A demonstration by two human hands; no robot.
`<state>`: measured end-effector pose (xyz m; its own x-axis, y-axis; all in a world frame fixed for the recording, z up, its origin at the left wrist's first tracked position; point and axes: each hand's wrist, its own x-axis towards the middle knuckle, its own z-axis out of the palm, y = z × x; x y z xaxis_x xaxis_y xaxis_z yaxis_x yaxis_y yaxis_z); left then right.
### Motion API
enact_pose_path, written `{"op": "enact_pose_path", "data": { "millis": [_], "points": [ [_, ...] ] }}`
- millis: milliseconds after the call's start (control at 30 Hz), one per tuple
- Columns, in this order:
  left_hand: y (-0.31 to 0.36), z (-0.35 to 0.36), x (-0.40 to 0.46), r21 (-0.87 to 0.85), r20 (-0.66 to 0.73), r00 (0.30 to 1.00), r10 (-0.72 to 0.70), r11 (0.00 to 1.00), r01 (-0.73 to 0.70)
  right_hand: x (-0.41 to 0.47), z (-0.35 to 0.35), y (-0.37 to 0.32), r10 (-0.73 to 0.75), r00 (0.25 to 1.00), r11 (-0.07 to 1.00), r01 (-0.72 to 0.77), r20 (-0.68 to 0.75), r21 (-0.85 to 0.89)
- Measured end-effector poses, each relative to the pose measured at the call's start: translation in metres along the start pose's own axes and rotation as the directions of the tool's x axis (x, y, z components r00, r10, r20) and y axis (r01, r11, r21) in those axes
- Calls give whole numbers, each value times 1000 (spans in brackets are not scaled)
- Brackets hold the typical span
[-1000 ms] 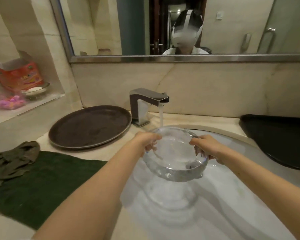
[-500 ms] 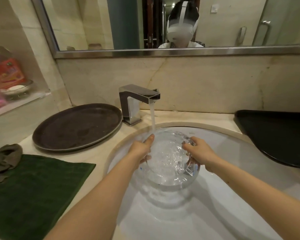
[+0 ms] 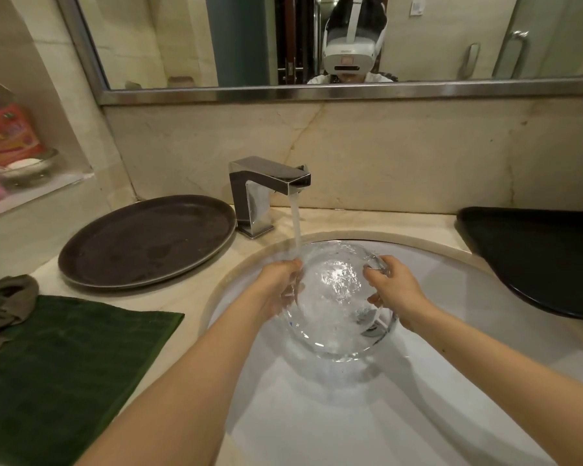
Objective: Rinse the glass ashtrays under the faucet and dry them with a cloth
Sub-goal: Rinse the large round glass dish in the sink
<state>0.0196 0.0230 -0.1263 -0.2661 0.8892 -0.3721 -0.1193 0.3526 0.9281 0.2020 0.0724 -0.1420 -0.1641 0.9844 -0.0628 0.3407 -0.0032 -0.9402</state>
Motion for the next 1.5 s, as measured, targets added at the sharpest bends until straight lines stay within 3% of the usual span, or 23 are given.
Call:
{"op": "enact_pose_path", "data": {
  "millis": [100,267,433,633,833,1067,1500],
  "points": [
    [-1,1,0,37,-7,1000,23,999,-23,-1,3,0,-32,999,999,32,-9,3],
    [-4,4,-4,177,-143,988,53,984,-27,-4,10,-2,-121,993,992,121,2,-21],
    [-4,3,-1,189,-141,984,111,978,-84,-5,8,-3,-147,989,989,147,-32,-25],
    [-6,4,-5,510,-110,917,383,814,-279,-3,0,-14,-256,966,961,257,26,-97],
    [-4,0,-6,513,-16,897,441,774,-371,-12,9,-17,-307,946,934,321,106,-159],
    [-3,1,-1,547,-20,935,353,787,-285,-17,17,-19,-394,918,864,386,42,-322],
    [0,3,-1,438,12,943,332,846,-304,-20,24,-17,-428,903,807,395,25,-438]
  ]
}}
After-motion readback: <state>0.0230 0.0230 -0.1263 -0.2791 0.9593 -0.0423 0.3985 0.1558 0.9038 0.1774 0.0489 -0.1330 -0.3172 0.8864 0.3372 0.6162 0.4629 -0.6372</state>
